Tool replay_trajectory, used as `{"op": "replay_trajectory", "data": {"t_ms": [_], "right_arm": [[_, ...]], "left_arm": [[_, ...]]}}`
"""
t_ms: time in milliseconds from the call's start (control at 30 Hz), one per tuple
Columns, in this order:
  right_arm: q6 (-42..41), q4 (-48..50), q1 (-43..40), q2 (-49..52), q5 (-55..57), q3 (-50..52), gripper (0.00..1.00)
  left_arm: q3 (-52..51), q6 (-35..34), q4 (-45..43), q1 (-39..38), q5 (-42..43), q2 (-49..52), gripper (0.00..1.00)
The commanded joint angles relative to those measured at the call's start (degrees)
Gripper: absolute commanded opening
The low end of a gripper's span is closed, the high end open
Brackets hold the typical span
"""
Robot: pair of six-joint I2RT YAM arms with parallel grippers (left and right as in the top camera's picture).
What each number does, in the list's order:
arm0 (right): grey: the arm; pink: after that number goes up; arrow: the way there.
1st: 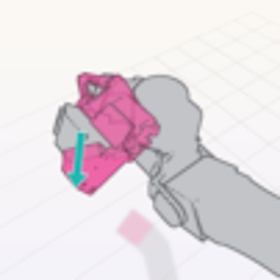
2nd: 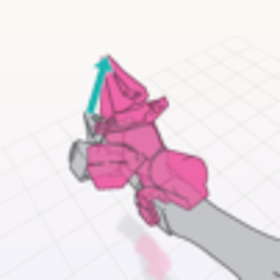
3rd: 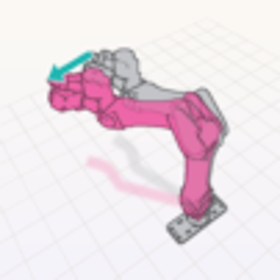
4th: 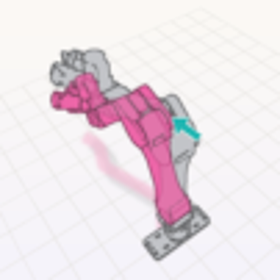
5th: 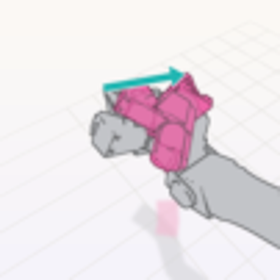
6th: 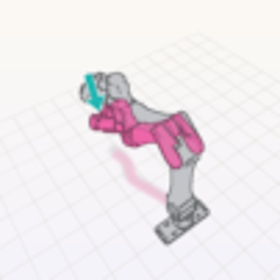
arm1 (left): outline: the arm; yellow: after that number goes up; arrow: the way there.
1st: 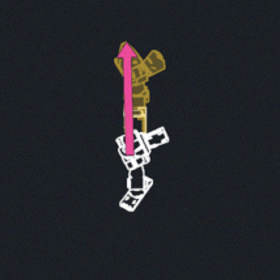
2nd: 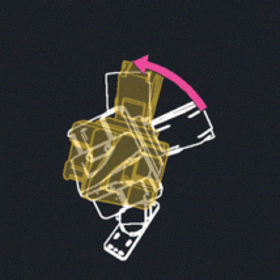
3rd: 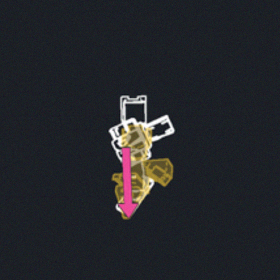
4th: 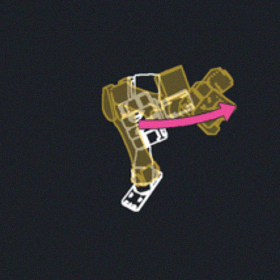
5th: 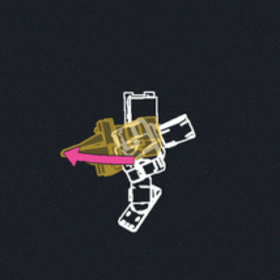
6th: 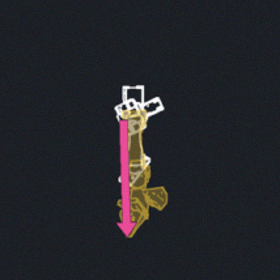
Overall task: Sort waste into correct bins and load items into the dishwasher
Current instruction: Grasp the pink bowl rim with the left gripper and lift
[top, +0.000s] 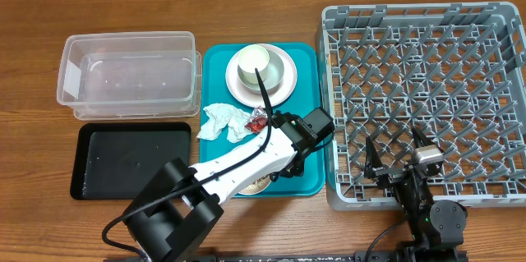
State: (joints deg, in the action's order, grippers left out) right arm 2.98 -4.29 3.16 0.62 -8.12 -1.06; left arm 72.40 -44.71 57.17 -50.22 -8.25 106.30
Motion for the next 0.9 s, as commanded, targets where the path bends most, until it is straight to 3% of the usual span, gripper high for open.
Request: {"op": "replay_trajectory", "data": {"t_ms": [0, 667, 867], "right_arm": [[-0.22, 0.31, 0.42, -0.46, 0.17, 0.61, 1.0], [-0.22, 0.31, 0.42, -0.46, 0.17, 0.61, 1.0], [-0.22, 0.31, 0.42, -0.46, 0.17, 0.61, 1.0]], "left_arm": [[0.83, -0.79, -0.22, 0.37, -1.16, 1.07, 0.19], [0.35, -1.88, 0.7, 0.37, -1.14, 1.09, 0.2], [0.35, -2.08, 0.94, 0.37, -1.14, 1.09, 0.13]]}}
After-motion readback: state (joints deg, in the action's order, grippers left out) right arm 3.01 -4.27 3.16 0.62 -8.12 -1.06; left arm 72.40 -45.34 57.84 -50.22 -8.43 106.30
